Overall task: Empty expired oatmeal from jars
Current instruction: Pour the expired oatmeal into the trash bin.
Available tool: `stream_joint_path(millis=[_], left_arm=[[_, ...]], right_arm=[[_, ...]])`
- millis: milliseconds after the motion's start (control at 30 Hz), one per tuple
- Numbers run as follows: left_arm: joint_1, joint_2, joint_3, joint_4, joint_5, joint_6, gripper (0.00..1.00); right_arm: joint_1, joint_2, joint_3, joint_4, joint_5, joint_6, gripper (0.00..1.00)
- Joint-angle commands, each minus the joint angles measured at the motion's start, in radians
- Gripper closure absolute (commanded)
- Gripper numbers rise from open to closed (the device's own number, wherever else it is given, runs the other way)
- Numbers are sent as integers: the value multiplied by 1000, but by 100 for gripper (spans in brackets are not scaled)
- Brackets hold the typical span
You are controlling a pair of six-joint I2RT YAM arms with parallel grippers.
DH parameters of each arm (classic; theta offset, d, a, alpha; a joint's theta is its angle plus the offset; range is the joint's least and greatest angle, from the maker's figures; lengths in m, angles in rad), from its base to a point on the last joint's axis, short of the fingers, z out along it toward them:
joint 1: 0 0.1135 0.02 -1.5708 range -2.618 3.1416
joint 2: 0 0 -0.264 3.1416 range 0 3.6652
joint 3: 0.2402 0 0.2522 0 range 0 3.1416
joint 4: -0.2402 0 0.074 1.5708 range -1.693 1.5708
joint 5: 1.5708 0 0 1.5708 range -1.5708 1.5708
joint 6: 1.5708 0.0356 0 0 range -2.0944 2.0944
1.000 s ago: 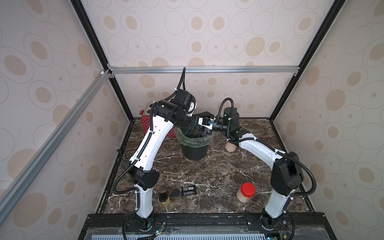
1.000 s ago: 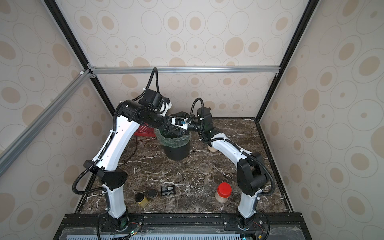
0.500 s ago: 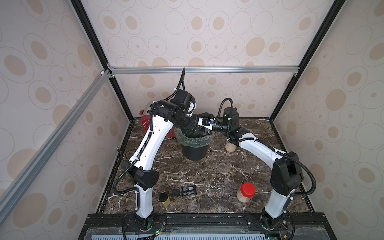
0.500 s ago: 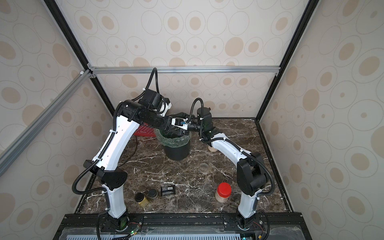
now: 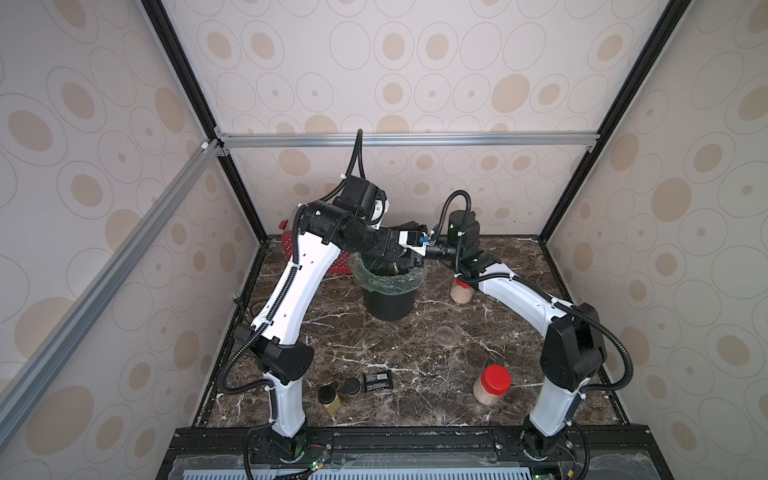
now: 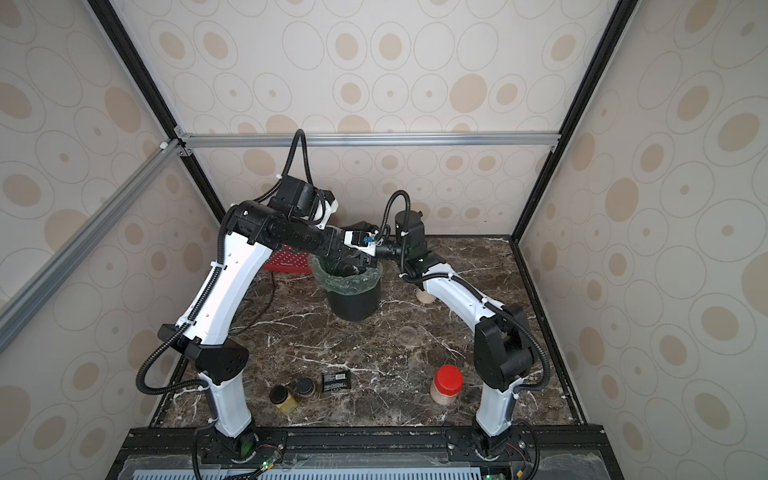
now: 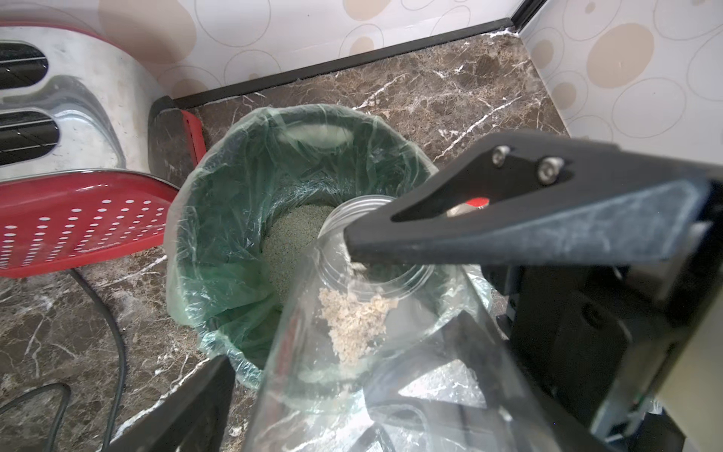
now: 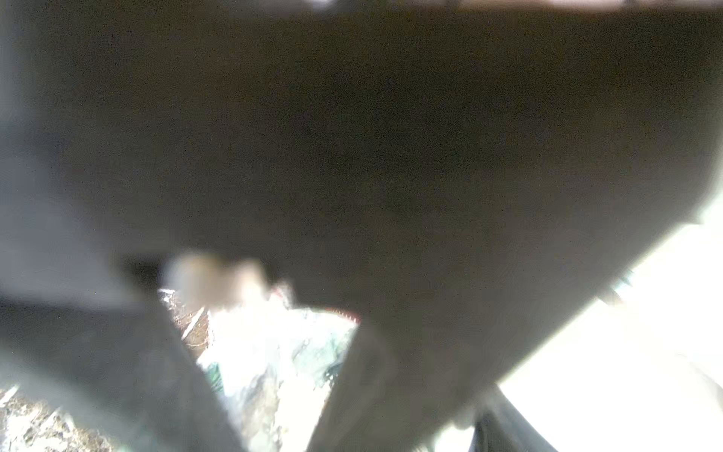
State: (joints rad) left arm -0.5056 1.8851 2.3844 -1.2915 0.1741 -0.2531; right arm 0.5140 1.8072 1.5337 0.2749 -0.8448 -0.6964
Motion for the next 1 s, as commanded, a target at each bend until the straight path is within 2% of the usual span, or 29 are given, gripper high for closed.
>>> stream_joint_path(millis=[0, 633, 800, 967], left_arm=[[-11, -48, -9, 58, 33, 25, 1], [-11, -242, -286, 302, 108, 123, 1], [-12, -298, -324, 325, 102, 144, 1], [-9, -461, -534, 471, 33, 109, 1]], right_arm=[[1, 32, 12, -32, -1, 11, 55], [-35, 39, 4, 14, -8, 76, 57], [-37, 51, 23, 62, -15, 171, 59], [-37, 73, 43, 143, 1, 308, 62]])
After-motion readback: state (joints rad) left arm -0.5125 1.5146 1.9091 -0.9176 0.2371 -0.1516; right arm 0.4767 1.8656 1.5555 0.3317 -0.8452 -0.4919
